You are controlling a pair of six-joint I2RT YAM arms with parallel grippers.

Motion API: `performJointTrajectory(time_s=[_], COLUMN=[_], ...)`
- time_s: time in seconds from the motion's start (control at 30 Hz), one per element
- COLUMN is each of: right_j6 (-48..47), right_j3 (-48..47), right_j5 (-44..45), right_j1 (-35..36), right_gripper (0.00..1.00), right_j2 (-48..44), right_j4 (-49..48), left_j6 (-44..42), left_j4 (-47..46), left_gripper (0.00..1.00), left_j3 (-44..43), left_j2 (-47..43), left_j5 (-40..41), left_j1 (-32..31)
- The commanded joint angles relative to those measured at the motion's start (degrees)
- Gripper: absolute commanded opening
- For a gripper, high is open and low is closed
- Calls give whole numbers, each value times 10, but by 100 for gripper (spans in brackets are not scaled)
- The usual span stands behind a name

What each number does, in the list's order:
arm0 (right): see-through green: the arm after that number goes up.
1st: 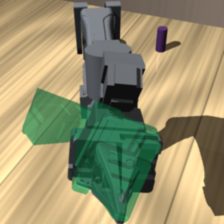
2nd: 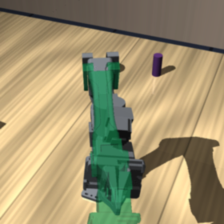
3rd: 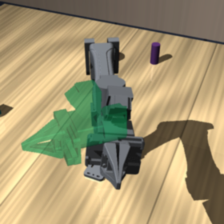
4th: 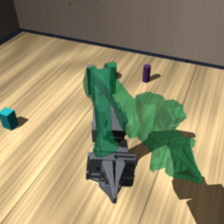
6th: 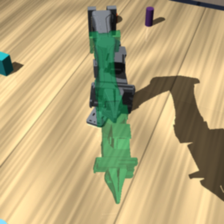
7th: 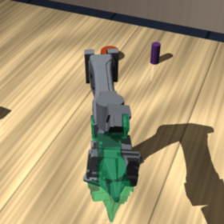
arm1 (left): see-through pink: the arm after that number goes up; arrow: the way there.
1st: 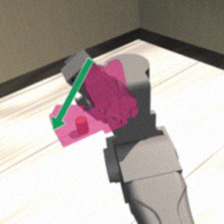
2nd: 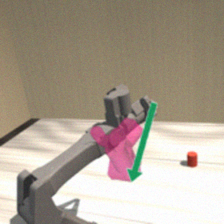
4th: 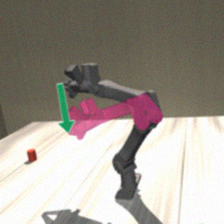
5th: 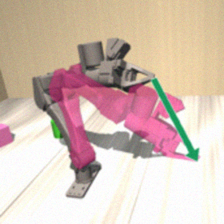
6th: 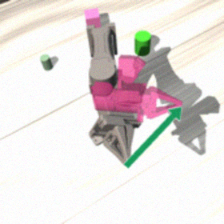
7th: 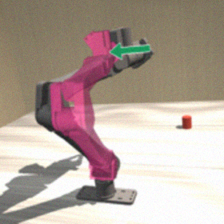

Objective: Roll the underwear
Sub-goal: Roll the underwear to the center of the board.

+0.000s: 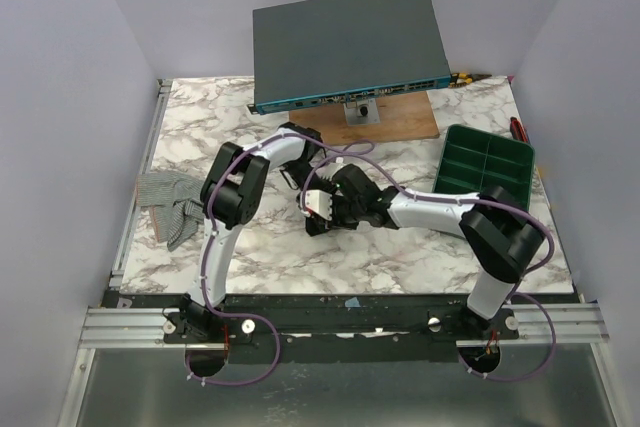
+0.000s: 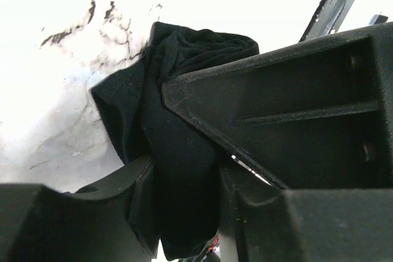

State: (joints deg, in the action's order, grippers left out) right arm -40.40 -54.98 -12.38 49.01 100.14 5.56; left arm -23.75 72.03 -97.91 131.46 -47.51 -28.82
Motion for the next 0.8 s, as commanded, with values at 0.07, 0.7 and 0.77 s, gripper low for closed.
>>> performJointTrajectory(time_s=[0.07, 0.7, 0.77], right_j6=[48, 129, 132], right_j3=[-10, -38, -32], right_j5=[-55, -90, -84], right_j1=[-3, -13, -14], right_gripper=[1, 1, 1], right_j2=[66, 80, 76], right_j4=[97, 154, 154], left_j6=[39, 102, 105], left_j4=[-122, -220, -229], left_gripper=[60, 99, 99], left_j3=[75, 241, 256], left_j2=[-49, -197, -217], left_j5=[42, 94, 106], left_j1=[-8, 82, 96])
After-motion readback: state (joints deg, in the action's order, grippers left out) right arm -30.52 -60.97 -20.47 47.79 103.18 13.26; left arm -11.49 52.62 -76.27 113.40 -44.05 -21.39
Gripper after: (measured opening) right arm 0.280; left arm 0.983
